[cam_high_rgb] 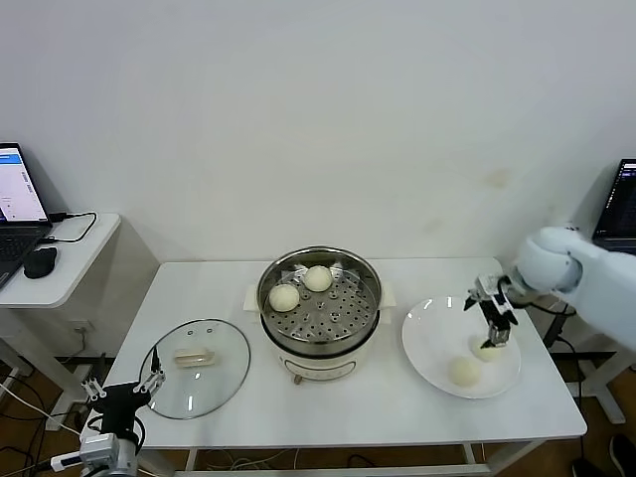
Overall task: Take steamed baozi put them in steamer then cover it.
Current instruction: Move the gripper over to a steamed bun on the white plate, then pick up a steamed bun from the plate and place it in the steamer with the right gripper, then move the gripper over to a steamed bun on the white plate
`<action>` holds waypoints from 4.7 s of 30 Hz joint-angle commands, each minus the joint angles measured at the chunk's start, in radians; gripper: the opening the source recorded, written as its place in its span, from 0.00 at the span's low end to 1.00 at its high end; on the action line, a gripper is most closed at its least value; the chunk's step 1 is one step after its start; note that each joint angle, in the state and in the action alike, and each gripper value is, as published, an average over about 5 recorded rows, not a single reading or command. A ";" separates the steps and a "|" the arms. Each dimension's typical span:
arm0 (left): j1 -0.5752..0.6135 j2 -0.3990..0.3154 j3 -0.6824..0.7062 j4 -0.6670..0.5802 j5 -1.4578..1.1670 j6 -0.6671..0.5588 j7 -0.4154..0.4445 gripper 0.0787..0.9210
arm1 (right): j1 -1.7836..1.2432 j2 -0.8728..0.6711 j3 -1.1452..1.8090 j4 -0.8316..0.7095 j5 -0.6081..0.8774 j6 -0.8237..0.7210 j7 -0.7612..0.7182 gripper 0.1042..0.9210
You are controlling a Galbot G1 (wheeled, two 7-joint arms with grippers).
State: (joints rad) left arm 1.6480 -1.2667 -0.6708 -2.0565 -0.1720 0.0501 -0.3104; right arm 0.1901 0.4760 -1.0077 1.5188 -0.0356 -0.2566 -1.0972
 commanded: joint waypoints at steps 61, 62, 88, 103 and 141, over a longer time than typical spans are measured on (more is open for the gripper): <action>-0.026 0.009 0.000 -0.012 -0.017 0.009 0.000 0.88 | 0.477 0.272 -0.123 -0.132 0.249 -0.026 0.017 0.57; -0.026 0.010 -0.001 -0.013 -0.018 0.009 0.000 0.88 | 0.502 0.300 -0.140 -0.136 0.262 -0.024 0.019 0.57; -0.010 -0.004 -0.036 -0.027 -0.035 0.002 -0.006 0.88 | 0.387 0.719 -0.343 -0.157 0.146 0.450 0.119 0.58; -0.011 -0.021 -0.031 -0.013 -0.034 -0.006 -0.011 0.88 | 0.320 0.721 -0.358 -0.162 -0.004 0.577 0.129 0.62; -0.027 0.034 -0.017 -0.013 -0.044 -0.002 -0.001 0.88 | 0.442 0.017 -0.266 0.116 0.255 -0.105 0.091 0.88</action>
State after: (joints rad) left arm 1.6211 -1.2432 -0.6954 -2.0683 -0.2170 0.0477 -0.3128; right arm 0.6777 0.8192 -1.3289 1.5451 0.2077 -0.1598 -1.0104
